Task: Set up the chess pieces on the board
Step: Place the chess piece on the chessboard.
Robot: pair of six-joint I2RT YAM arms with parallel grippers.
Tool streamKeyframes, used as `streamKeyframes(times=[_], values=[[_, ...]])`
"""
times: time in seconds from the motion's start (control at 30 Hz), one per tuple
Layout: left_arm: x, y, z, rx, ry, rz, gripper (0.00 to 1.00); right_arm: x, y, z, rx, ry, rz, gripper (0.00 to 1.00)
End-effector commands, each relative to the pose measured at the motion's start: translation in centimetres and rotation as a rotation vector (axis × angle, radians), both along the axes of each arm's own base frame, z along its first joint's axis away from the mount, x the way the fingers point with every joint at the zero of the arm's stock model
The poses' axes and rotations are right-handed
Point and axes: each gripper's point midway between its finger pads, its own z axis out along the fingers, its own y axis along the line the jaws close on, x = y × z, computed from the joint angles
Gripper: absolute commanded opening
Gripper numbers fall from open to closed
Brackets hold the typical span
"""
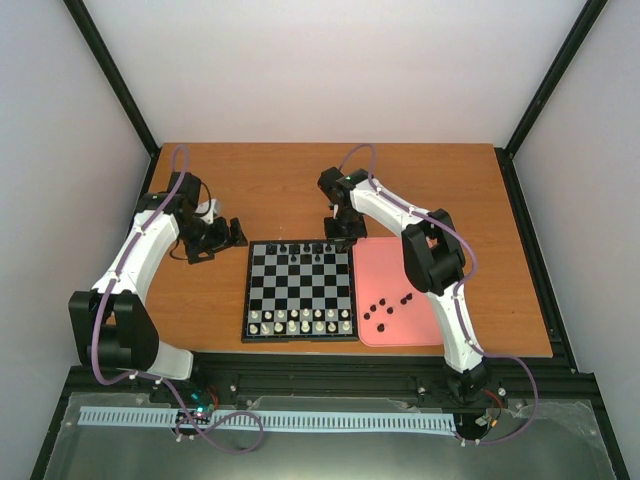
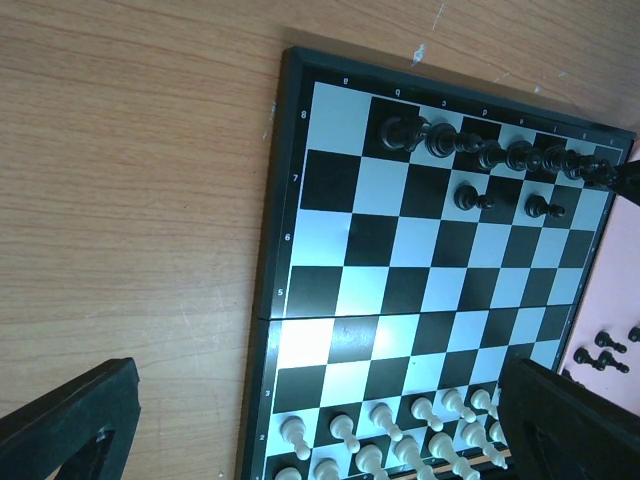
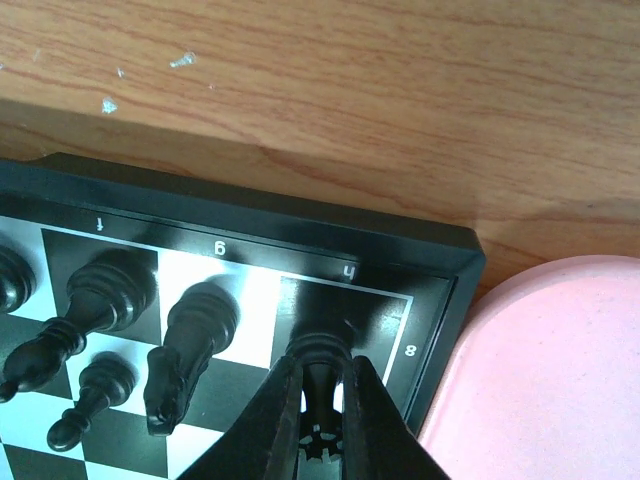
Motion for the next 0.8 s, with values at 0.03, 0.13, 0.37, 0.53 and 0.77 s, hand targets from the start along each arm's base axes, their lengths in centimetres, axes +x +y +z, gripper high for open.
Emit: streamKeyframes(times=[0.03, 0.13, 0.37, 0.53, 0.77], values=[[0.7, 0.0, 0.3, 0.010, -0.026, -0.007, 1.00, 0.0, -0.4, -1.2, -0.040, 0.010, 0.004, 0.07], [0.7, 0.0, 0.3, 0.009, -0.025, -0.007, 1.00, -0.1, -0.3, -1.2, -0.035, 0.013, 0.008, 0.11], [0.8, 0.1, 0.4, 0.013, -0.026, -0.005, 1.00, 0.3, 0.1, 0.0, -0.009, -0.020, 0.018, 0.27], [0.9, 0.1, 0.5, 0.015, -0.028, -0.007, 1.00, 0.6, 0.3, 1.8, 0.016, -0.059, 0.023, 0.35], [1.1, 0.0, 0.8, 0.013, -0.033, -0.008, 1.00, 0.0, -2.2, 6.0, -0.038, -0.136, 0.000, 0.47]])
